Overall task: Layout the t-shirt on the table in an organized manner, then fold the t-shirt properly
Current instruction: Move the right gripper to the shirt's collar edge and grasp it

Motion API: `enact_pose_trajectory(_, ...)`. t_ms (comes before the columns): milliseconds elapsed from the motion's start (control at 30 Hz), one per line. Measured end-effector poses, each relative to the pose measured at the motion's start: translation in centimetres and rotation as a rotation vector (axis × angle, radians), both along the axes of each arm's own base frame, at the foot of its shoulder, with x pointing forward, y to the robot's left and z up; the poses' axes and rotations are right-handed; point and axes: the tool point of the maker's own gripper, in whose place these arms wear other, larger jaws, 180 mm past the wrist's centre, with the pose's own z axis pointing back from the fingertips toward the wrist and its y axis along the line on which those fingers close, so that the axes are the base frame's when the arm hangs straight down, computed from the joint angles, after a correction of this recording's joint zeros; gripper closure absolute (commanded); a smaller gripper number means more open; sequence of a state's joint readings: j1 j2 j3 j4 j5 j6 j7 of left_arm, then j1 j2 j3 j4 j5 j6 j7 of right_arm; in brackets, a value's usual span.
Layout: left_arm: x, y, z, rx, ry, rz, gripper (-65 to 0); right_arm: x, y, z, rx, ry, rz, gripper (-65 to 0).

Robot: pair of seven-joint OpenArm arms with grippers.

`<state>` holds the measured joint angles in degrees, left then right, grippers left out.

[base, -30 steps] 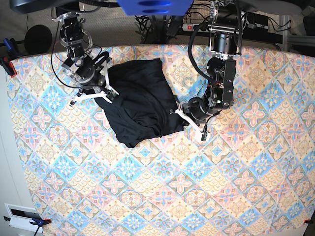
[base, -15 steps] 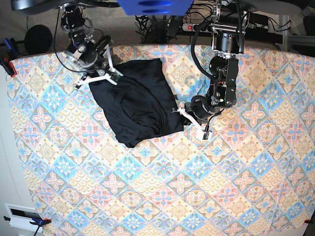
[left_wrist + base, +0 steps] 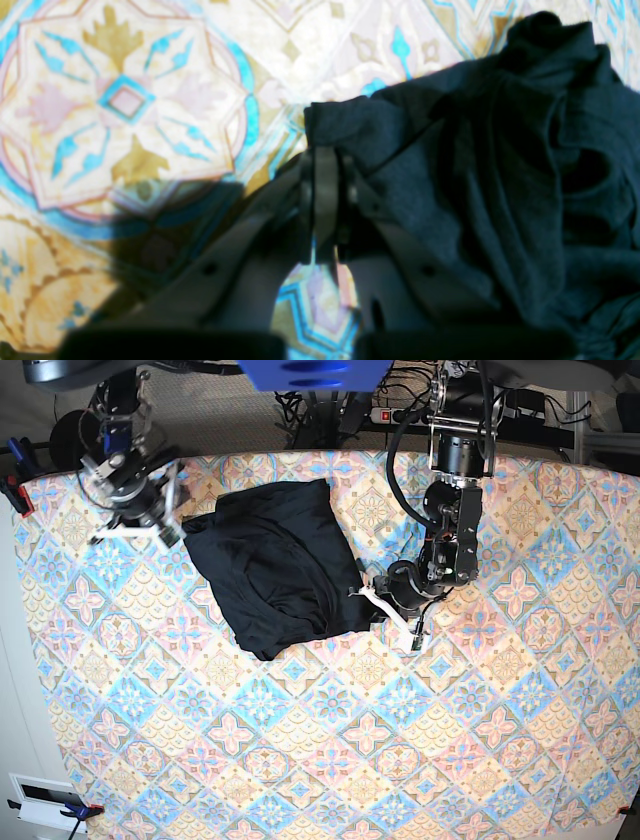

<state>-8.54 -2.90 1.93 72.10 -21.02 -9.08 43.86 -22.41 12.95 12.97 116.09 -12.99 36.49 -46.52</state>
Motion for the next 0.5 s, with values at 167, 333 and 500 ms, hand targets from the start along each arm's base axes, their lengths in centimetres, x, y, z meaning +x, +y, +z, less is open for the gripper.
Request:
enact_pose_trajectory(167, 0.0, 0.3, -0.1, 0.029, -0.006, -0.004, -0.1, 2.8, -1.6, 2.5, 0.055, -0.143, -0.124, 0.0)
enact_pose_trajectory(333, 0.0, 0.3, -0.2, 0.028, -0.013, 0.000, -0.1, 3.4, 2.6, 1.9, 0.119, -0.131, -0.038, 0.0)
enact_pose_trajectory(500, -0.2, 0.4, -0.3, 0.026, -0.020, 0.007, -0.1, 1.6, 7.7, 0.0, 0.190, -0.057, 0.079, 0.0)
